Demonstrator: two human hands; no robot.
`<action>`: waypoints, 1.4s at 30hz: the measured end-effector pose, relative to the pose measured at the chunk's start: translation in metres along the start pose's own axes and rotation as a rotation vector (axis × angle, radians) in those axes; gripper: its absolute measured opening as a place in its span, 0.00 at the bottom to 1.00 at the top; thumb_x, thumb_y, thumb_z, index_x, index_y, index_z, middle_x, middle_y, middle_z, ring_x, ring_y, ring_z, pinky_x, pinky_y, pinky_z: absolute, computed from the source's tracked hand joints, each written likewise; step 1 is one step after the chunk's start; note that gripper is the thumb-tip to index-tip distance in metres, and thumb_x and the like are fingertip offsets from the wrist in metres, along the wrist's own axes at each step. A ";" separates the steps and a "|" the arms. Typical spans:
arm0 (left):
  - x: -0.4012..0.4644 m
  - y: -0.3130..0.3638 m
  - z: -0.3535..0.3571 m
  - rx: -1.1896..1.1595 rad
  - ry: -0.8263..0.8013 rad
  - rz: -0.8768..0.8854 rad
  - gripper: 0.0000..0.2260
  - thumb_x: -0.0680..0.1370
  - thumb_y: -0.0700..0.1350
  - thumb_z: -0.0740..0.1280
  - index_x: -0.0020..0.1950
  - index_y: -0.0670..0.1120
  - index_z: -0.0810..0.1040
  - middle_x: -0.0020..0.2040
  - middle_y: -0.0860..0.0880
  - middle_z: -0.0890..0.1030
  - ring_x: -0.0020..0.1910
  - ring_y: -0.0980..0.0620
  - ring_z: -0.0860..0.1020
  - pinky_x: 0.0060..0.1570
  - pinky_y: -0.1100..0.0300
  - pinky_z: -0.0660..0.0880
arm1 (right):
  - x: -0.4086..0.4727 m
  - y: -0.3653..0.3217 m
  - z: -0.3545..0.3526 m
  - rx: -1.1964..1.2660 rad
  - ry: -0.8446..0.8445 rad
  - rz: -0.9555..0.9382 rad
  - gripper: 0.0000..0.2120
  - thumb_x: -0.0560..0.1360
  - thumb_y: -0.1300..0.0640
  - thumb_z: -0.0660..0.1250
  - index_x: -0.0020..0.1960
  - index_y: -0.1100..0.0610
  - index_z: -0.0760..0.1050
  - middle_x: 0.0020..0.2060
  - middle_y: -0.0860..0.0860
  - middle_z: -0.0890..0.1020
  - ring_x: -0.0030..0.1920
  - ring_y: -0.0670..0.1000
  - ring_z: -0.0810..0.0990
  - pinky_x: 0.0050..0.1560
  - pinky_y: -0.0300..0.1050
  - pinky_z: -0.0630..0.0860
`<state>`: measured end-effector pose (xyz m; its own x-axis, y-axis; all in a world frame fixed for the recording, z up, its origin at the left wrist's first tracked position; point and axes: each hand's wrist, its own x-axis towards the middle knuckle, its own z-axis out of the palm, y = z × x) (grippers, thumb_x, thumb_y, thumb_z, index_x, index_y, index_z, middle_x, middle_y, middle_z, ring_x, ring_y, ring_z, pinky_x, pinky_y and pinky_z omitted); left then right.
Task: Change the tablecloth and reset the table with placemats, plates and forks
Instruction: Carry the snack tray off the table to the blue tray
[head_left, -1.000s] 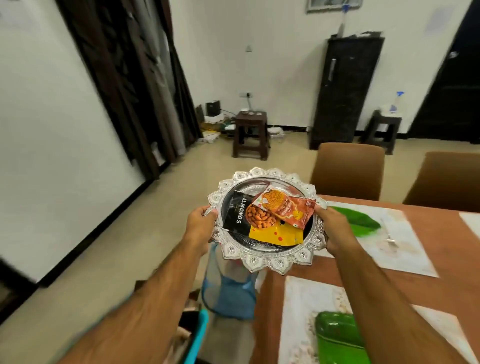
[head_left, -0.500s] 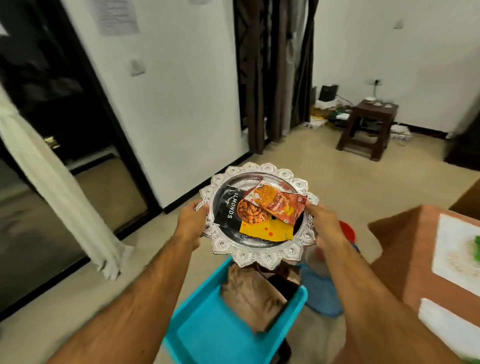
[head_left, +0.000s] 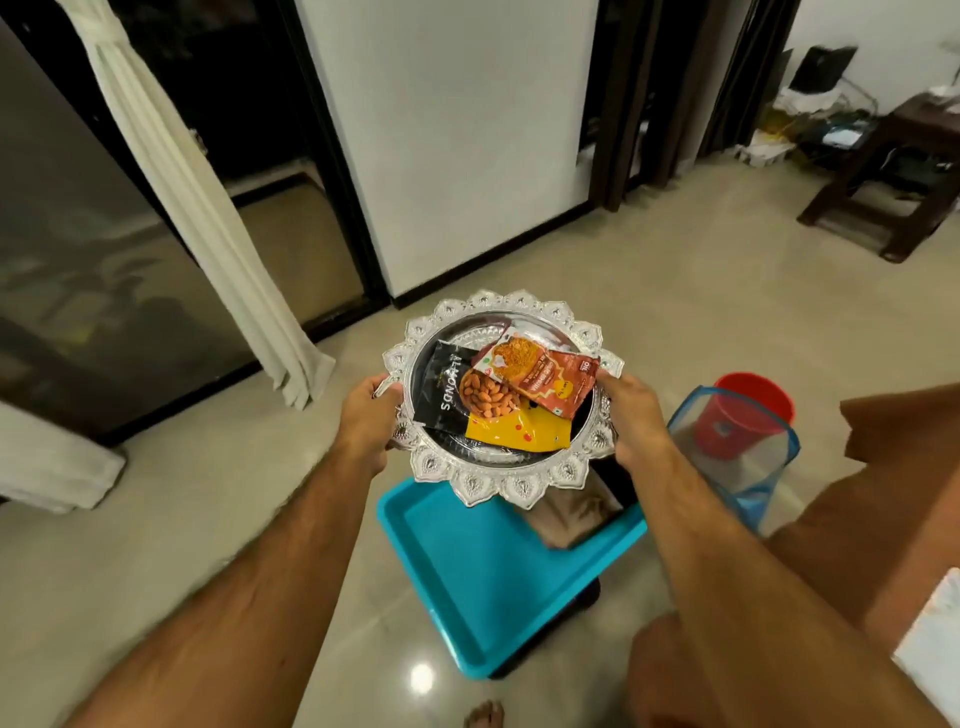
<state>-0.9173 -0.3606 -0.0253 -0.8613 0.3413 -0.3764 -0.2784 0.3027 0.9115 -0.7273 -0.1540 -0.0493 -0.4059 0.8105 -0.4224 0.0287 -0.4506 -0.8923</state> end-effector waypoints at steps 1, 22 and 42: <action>-0.002 -0.011 -0.002 -0.006 0.006 -0.016 0.04 0.82 0.43 0.62 0.56 0.48 0.75 0.40 0.48 0.78 0.31 0.50 0.73 0.26 0.62 0.70 | 0.000 0.012 -0.002 -0.023 0.003 0.019 0.06 0.79 0.58 0.67 0.49 0.61 0.80 0.41 0.58 0.86 0.43 0.59 0.84 0.51 0.60 0.79; 0.016 -0.246 -0.028 -0.074 0.098 -0.308 0.09 0.83 0.40 0.59 0.61 0.47 0.74 0.46 0.45 0.79 0.32 0.49 0.76 0.22 0.64 0.70 | 0.026 0.236 -0.030 -0.180 -0.088 0.246 0.13 0.81 0.59 0.63 0.62 0.64 0.76 0.53 0.60 0.84 0.54 0.63 0.83 0.58 0.59 0.78; 0.033 -0.292 -0.021 -0.104 0.094 -0.349 0.08 0.82 0.41 0.61 0.60 0.48 0.75 0.52 0.44 0.82 0.46 0.44 0.81 0.38 0.54 0.78 | 0.055 0.273 -0.038 -0.148 -0.125 0.274 0.12 0.80 0.60 0.65 0.61 0.64 0.77 0.53 0.62 0.84 0.52 0.61 0.82 0.57 0.59 0.79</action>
<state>-0.8735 -0.4559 -0.3004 -0.7410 0.1492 -0.6547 -0.5995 0.2924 0.7451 -0.7067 -0.2185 -0.3223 -0.4733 0.6102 -0.6353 0.2809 -0.5790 -0.7654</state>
